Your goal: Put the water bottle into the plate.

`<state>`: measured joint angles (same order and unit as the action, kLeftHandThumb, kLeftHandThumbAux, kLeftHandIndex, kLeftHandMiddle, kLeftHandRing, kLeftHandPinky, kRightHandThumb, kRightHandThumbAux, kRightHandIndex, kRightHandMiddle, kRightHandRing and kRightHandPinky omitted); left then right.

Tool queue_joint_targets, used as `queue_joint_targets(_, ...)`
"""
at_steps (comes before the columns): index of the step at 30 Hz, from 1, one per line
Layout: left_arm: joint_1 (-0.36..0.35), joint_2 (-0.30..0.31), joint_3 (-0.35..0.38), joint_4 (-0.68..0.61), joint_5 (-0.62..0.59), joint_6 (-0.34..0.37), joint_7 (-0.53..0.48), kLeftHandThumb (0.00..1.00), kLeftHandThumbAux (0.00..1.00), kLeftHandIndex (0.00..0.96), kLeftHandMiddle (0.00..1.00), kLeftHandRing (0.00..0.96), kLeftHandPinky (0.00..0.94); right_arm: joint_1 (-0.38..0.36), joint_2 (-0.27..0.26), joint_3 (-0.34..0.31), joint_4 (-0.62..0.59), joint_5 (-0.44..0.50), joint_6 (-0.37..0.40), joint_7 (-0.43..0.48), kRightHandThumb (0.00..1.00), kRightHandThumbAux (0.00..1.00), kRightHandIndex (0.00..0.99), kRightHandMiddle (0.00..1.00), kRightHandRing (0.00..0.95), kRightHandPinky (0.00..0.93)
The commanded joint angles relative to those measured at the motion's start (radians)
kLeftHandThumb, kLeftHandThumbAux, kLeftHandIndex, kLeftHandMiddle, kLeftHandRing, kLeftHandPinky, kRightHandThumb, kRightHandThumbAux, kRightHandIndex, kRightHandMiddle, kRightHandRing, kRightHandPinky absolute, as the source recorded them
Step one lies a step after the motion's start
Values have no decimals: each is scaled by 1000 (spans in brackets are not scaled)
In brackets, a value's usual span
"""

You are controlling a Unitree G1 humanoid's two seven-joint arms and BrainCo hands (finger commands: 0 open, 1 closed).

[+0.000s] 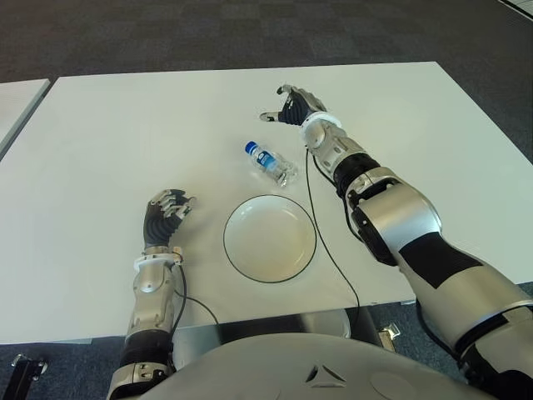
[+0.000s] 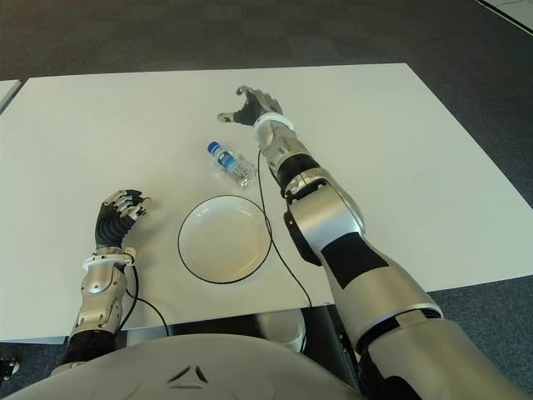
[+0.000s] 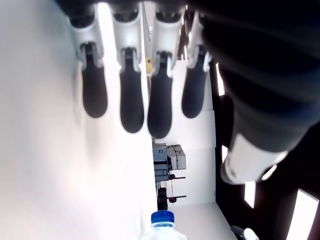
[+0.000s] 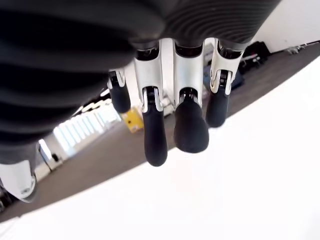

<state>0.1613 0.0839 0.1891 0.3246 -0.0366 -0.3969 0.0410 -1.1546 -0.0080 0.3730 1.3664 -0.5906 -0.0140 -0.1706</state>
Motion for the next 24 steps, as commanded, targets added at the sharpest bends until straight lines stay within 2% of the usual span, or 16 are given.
queue_joint_targets(1,-4,2,6,10,-2,1,3,706,715,430,533,504,492,-20,30,58,19,-52,70,59,213,419,2,4,4,6)
queue_joint_targets(11,-10,6,10,22,-8,-4,-1,705,715,429,517,497,485,-23,41,134,26,-121,119,102,311,263,0,0,0,0)
queue_joint_targets(17,-16,6,13,29,-16,-1,-5,705,715,429,519,498,488,-25,42,197,33,-178,153,129,344,219,0,0,0,0)
queue_joint_targets(24,-18,4,12,27,-19,-2,-3,705,714,430,512,494,484,-27,40,240,37,-211,188,175,387,191,0,0,0,0)
